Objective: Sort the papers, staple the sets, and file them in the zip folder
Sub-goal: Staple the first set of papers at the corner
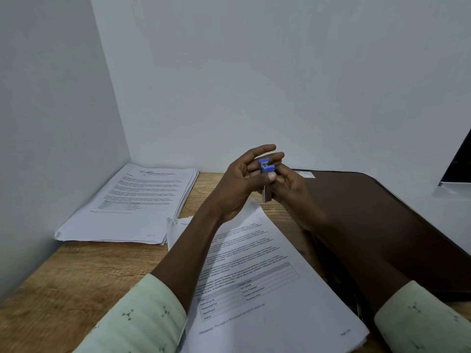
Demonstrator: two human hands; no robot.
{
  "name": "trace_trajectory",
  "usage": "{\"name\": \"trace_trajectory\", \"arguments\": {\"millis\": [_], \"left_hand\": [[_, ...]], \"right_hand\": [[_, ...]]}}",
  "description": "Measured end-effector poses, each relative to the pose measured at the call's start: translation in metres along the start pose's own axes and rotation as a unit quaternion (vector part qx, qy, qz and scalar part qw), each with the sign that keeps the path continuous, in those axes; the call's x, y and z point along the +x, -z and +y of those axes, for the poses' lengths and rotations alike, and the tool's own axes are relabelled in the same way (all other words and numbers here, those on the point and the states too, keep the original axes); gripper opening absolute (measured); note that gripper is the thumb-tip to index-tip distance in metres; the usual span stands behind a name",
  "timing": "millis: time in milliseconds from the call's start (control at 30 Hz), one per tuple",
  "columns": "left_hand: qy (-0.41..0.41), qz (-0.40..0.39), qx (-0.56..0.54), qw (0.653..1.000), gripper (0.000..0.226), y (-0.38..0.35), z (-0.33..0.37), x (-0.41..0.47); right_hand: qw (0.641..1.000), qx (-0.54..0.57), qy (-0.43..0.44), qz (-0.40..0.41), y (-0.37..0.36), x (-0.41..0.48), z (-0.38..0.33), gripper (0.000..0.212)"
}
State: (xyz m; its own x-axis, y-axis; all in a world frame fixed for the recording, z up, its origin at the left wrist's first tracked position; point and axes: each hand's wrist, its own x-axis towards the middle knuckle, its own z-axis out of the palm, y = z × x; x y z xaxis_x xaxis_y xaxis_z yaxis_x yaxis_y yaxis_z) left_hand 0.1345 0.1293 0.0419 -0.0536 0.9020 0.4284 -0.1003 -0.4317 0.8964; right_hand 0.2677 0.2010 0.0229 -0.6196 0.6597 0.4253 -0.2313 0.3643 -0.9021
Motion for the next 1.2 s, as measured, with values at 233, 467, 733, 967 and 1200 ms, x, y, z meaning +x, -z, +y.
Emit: {"name": "trace_trajectory", "arguments": {"millis": [233,467,733,967,1200], "left_hand": [[0.009,0.106,0.126,0.986,0.053,0.017,0.002,-0.004],[0.261,-0.014,0.507,0.822,0.061,0.045,-0.019,-0.006],[0.212,0.019,0.595,0.775,0.05,0.024,-0.048,0.005],[0.197,0.031,0.591,0.782,0.012,0.024,-0.055,0.003],[0.105,0.038,0.482,0.869,0.026,0.032,-0.052,-0.004]], "right_hand": [[0.98,0.145,-0.133,-0.012,0.012,0.003,-0.007,0.034],[0.954,-0.141,-0.26,-0.047,0.034,-0.002,-0.017,0.046],[0.936,-0.069,-0.346,0.02,0.022,-0.004,-0.024,0.052],[0.944,-0.036,-0.321,0.068,0.024,0.001,-0.016,0.047],[0.957,-0.109,-0.257,0.079,0.023,0.001,-0.012,0.044]]}}
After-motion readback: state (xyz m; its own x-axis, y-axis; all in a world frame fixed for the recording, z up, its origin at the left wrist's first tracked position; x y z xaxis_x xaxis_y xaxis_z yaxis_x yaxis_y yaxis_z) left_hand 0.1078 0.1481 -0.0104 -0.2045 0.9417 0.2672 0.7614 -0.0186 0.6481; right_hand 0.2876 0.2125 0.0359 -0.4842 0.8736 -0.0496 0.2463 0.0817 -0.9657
